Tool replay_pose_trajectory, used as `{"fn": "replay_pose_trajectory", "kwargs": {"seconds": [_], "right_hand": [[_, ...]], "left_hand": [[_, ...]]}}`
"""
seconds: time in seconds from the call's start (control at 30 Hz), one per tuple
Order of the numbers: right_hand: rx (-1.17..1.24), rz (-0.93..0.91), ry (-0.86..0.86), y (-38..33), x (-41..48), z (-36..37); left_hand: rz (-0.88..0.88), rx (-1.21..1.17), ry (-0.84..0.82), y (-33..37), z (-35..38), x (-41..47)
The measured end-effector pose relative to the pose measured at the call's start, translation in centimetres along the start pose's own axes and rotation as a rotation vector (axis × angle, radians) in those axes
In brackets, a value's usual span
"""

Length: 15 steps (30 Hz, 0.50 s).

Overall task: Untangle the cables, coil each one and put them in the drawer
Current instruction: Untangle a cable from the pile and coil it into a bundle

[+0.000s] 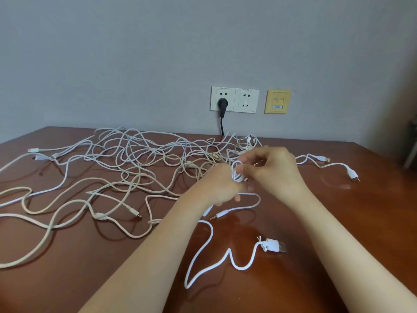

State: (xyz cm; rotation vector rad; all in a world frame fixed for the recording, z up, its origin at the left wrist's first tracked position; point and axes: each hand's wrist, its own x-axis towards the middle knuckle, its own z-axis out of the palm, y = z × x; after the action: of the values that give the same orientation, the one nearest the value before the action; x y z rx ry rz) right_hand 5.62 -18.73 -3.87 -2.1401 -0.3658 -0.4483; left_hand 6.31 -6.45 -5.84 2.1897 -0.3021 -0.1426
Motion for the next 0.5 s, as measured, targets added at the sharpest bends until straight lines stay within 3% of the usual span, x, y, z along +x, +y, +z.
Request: {"fn": "replay_pose_trajectory", "kwargs": {"seconds": [0.17, 0.4, 0.5], "right_hand": [[-0.08, -0.063, 0.112, -0.01, 0.04, 0.21], [-0.059, 0.004, 0.051, 0.56, 0.43, -0.65], [-0.043, -0.008, 0.041, 0.73, 0.56, -0.65]], "left_hand": [[-0.028, -0.345, -0.007, 0.44, -0.69, -0.35], [-0.083, -0.481, -0.137, 0.95, -0.66, -0.6], [-0.104, -0.668, -0.225, 1.07, -0.97, -0.68]]}}
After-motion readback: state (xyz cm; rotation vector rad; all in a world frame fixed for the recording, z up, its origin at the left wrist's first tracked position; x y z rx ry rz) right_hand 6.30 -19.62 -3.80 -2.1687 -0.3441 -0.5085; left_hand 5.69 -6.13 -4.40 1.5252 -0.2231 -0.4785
